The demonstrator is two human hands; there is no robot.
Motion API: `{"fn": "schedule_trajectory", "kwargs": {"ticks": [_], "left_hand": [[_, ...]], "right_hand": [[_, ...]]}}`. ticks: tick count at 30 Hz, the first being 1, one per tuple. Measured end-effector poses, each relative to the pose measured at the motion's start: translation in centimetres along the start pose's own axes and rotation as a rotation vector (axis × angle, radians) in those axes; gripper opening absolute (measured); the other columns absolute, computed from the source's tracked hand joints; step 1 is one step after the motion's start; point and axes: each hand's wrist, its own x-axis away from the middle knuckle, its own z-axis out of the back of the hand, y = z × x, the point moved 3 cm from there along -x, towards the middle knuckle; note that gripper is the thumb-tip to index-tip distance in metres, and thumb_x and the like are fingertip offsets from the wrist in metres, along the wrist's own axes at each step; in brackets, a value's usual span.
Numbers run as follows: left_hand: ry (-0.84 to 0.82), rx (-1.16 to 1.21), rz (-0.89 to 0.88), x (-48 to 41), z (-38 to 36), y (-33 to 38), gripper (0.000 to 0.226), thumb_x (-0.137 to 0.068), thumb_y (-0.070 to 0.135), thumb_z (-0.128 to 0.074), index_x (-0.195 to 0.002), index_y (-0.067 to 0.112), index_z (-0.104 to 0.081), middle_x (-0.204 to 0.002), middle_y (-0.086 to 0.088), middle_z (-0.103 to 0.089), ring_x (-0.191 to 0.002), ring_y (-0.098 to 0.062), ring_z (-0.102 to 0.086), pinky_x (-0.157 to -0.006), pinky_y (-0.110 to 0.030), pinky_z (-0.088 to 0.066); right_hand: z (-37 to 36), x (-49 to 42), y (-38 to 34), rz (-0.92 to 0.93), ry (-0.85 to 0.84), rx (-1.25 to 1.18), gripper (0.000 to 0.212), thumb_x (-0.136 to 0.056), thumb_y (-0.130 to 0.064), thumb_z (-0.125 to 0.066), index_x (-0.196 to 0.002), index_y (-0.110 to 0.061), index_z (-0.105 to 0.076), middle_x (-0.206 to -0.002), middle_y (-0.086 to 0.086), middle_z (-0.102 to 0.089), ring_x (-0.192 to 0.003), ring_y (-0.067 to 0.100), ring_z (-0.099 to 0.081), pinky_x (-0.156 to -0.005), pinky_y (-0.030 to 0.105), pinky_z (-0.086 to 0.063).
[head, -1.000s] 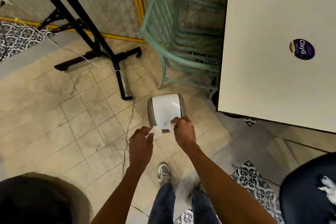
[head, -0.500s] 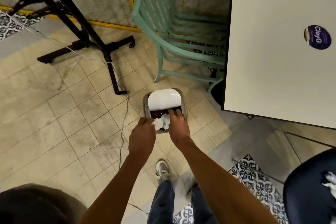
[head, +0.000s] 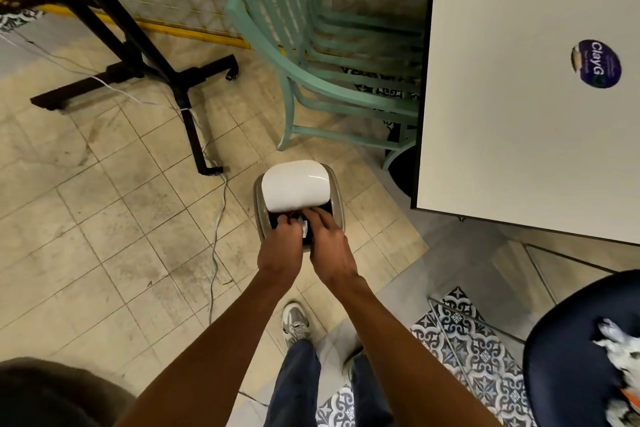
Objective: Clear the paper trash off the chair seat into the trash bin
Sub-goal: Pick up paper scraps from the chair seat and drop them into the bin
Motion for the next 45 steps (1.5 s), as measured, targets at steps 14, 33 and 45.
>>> {"fn": "schedule_trajectory", "kwargs": {"ticks": [14,33,45], "left_hand": [[0.105,0.080,-0.008,5.6,2.6,1.6,0.060,-0.095,0.022,-0.068,-0.151,0.019,-0.045,-0.139,-0.007,-0.058,-0.125,-0.027,-0.060,-0.091,-0.042,-0.058],[0.162,0.034,-0.295,24.7,-1.3,28.4,0.042,-0.094,0.025,-0.066,-0.135,0.019,-0.059,-0.128,-0.011,-0.066,-0.113,-0.035,-0.062,-0.081,-0.042,-0.055],[-0.011,-0.070,-0.627,31.2,-10.4,47.9,0.027,-0.097,0.028,-0.061,-0.124,0.026,-0.063,-0.114,-0.001,-0.069,-0.100,-0.024,-0.066,-0.076,-0.034,-0.053]], "right_hand": [[5.0,5.3,0.4,-0.040,0.084,0.019,0.068,-0.095,-0.008,-0.071,-0.155,-0.022,-0.043,-0.154,0.006,-0.053,-0.119,0.032,-0.068,-0.096,0.044,-0.062],[21.2,34.7,25.4,-0.303,0.370,0.063,0.046,-0.099,-0.026,-0.062,-0.144,-0.020,-0.056,-0.144,0.002,-0.062,-0.124,0.030,-0.062,-0.102,0.044,-0.052],[24.9,48.7,42.2,-0.687,0.409,-0.047,0.037,-0.102,-0.030,-0.053,-0.139,-0.025,-0.058,-0.138,0.002,-0.063,-0.124,0.031,-0.060,-0.099,0.045,-0.050]]}}
